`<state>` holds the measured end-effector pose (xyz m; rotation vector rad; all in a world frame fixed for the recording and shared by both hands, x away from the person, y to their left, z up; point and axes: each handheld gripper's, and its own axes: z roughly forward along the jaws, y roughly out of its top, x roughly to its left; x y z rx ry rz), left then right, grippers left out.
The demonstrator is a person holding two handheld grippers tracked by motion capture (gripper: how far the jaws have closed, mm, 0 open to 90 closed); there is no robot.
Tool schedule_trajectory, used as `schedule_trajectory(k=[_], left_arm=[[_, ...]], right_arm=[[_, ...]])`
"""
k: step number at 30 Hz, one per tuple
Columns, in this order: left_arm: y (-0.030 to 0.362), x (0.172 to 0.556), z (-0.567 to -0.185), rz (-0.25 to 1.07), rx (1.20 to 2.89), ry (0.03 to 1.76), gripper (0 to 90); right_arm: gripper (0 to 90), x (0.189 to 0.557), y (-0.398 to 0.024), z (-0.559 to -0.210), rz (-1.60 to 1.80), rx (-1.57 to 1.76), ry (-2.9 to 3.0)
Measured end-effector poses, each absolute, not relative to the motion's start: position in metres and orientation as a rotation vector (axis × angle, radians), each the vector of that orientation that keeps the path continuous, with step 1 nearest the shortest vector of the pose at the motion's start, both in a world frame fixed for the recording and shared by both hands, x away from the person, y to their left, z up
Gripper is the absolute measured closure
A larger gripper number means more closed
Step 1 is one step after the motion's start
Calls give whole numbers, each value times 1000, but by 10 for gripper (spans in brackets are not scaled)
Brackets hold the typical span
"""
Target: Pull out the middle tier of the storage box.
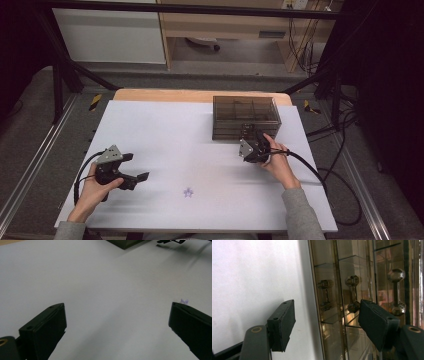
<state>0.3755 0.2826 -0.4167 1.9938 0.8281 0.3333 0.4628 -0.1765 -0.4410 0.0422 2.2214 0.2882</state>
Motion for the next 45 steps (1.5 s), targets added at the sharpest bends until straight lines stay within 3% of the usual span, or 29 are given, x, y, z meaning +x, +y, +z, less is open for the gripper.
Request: schedule_trajectory(k=[28, 45], left_arm=[[282, 376, -417, 330, 1994, 828, 13], [282, 376, -417, 331, 1993, 829, 13]], right_arm=[[374, 463, -175, -444, 186, -58, 2166], [489, 459, -177, -449, 189, -82, 2073]])
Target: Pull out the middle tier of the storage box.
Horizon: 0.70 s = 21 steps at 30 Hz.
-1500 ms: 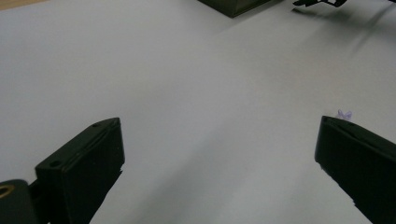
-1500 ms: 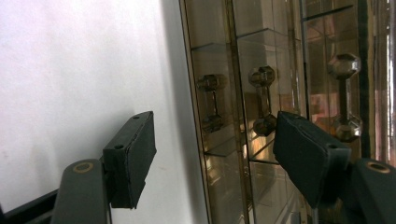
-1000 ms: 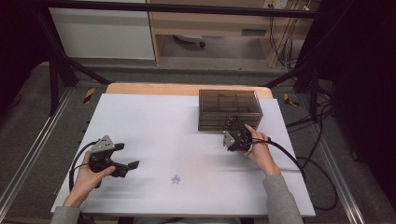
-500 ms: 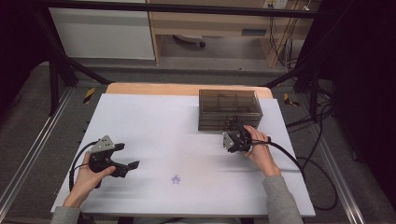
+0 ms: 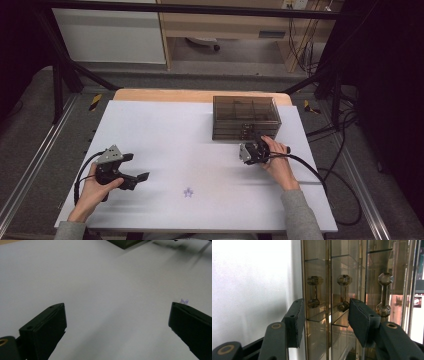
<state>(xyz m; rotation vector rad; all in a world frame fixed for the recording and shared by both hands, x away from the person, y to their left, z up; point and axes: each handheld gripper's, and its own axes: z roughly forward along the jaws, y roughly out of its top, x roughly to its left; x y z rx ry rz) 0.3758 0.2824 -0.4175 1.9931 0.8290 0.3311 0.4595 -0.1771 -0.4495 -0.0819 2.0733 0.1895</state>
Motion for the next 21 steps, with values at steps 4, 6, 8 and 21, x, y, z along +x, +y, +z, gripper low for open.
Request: schedule_trajectory(k=[4, 6, 8, 21], left_arm=[[282, 376, -417, 331, 1993, 829, 13], [283, 376, -418, 332, 1991, 830, 13], [283, 376, -418, 333, 1992, 830, 13], [283, 376, -418, 332, 1992, 829, 14]], right_arm=[[508, 458, -176, -452, 173, -88, 2046], [516, 457, -175, -454, 162, -89, 2034], [523, 457, -175, -454, 153, -102, 2023], [576, 455, -177, -461, 152, -136, 1951]])
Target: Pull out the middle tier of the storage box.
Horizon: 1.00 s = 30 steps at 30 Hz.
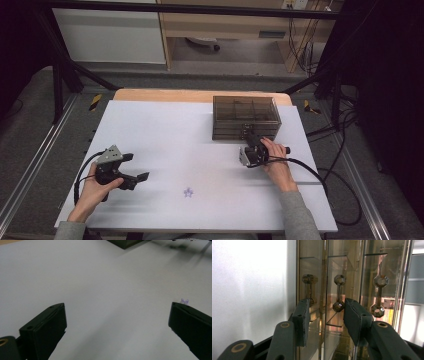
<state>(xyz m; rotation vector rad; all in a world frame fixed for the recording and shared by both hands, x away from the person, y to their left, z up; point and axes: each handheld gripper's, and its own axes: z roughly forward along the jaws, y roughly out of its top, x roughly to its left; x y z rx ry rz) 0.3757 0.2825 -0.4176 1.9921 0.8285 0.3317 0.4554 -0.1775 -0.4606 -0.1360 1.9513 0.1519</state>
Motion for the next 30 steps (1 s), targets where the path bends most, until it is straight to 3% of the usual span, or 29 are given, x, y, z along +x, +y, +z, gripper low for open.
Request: schedule_trajectory(k=[30], left_arm=[[281, 375, -417, 334, 1996, 822, 15]], right_arm=[[709, 453, -172, -469, 106, -148, 1843]])
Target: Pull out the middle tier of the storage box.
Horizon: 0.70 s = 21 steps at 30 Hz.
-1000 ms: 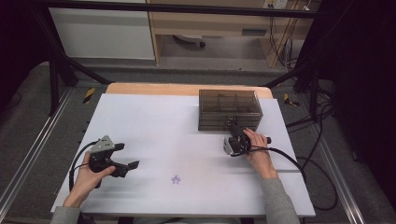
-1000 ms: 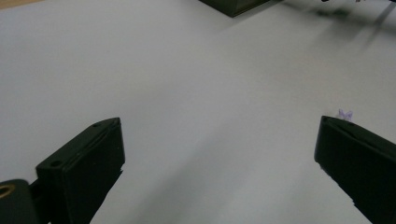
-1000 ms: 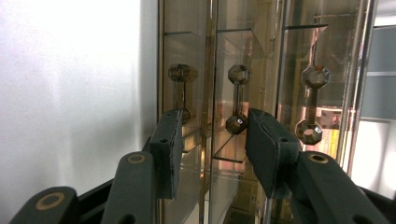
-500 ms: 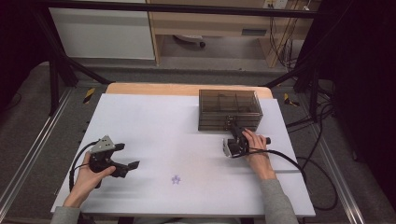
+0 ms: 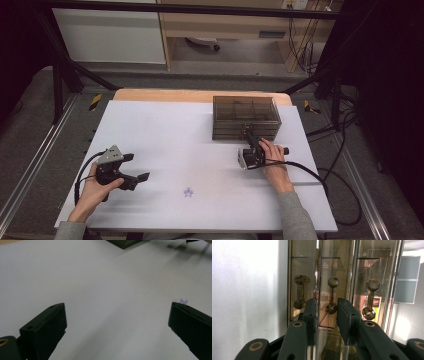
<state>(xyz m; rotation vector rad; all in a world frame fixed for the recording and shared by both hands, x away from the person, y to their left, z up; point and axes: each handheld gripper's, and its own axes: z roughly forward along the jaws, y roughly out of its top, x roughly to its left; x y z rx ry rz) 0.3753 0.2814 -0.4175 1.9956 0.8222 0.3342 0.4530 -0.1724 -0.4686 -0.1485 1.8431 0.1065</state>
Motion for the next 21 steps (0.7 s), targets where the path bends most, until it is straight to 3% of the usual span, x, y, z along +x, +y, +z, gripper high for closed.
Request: schedule_trajectory(k=[21], left_arm=[[281, 375, -417, 336, 1994, 820, 16]], right_arm=[[732, 453, -171, -471, 105, -130, 1815]])
